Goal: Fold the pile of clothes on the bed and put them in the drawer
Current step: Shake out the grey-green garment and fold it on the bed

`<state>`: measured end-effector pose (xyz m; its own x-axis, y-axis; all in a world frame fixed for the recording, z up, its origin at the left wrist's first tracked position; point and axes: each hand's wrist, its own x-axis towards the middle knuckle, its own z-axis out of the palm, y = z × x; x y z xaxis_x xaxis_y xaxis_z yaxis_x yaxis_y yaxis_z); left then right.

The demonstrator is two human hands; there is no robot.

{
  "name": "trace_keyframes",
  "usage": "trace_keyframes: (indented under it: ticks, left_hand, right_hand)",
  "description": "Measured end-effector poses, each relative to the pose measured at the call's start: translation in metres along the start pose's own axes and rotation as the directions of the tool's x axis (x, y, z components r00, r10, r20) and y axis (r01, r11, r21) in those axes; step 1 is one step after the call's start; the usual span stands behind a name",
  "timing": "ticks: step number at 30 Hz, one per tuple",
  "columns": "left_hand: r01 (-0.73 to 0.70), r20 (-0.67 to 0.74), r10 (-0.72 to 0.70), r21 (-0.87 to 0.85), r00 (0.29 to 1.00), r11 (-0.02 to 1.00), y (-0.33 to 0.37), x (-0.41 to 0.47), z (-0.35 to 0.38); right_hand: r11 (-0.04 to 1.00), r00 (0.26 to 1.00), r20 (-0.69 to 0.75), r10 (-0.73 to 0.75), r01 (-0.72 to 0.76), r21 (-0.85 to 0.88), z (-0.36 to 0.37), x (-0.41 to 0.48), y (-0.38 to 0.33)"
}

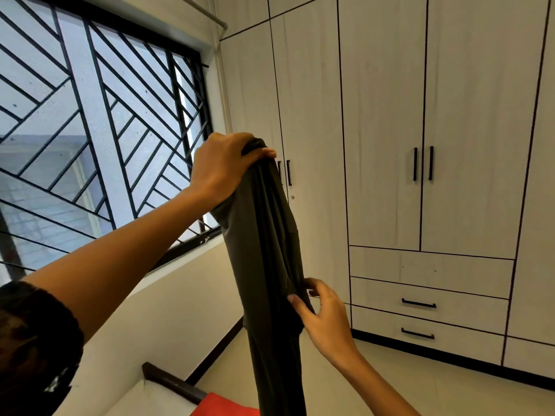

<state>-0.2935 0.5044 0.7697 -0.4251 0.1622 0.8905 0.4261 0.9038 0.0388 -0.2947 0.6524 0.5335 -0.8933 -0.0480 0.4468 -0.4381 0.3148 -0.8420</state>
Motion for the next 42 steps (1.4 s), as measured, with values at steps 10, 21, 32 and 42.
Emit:
trace_keyframes:
  ticks: [10, 21, 32, 42]
  left_hand:
    - [-0.014, -0.002, 0.014, 0.077, 1.0, 0.997, -0.023, -0.011, -0.011]
    - [-0.151, 0.019, 0.15, 0.154, 0.988, 0.976, -0.037, -0.019, -0.014]
    - [-0.312, -0.023, 0.32, 0.156, 0.947, 0.937, -0.036, -0.015, -0.016]
    - [-0.34, -0.083, 0.356, 0.16, 0.931, 0.927, -0.035, -0.006, -0.022]
  right_hand:
    - [0.982, 1.0, 0.013, 0.018, -0.015, -0.19, 0.021, -0.024, -0.003]
    - [0.953, 0.936, 0.257, -0.239, 0.276, -0.121, 0.041, -0.07, -0.014]
    - [0.993, 0.994, 0.02, 0.105, -0.104, -0.059, 0.022, -0.043, 0.009]
    - [0.94, 0.873, 0.472, 0.124, -0.255, 0.225, -0.006, 0.018, 0.012]
